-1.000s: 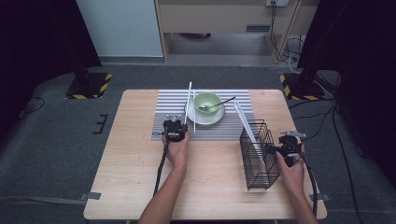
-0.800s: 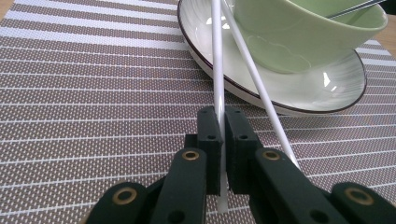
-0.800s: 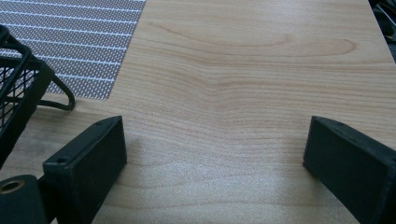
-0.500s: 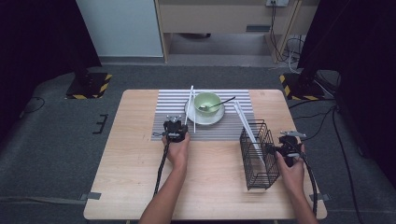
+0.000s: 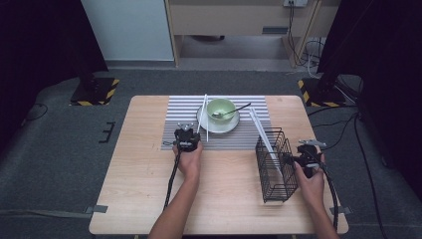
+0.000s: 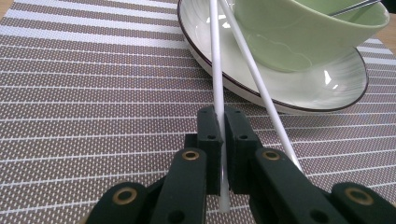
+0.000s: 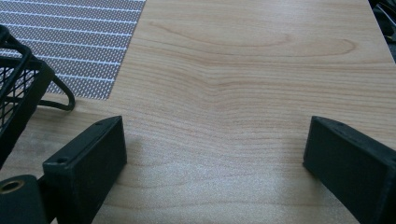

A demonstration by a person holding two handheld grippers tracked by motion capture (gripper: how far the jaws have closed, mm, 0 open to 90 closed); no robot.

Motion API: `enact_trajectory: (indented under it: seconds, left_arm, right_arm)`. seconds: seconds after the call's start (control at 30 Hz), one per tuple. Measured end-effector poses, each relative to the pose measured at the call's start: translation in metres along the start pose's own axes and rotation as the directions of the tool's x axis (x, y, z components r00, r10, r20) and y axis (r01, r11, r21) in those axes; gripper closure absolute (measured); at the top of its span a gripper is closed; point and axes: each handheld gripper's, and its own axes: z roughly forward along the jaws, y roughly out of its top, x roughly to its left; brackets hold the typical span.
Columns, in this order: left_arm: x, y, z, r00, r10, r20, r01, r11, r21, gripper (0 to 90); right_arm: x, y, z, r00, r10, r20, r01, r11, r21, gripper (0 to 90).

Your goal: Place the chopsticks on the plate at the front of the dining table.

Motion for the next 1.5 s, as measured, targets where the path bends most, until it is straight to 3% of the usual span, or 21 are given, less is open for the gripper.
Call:
enact_trajectory:
  seconds: [0.97,1.5]
  left_arm:
    - [0.0007,-0.0024,-0.0004,0.9995,-0.016,-0.027,0.015,0.9998,-0.01,85.8]
    - [-0.0038,-0.0044,0.0021,0.9995,-0.025,-0.021,0.025,0.9997,-0.004,85.1]
  right_arm:
    - [0.0,0.0,0.0,1.0,-0.001,-0.001,0.001,1.0,0.0,5.9]
    - [0.0,0.0001,0.0001,1.0,-0.001,-0.001,0.001,1.0,0.0,5.8]
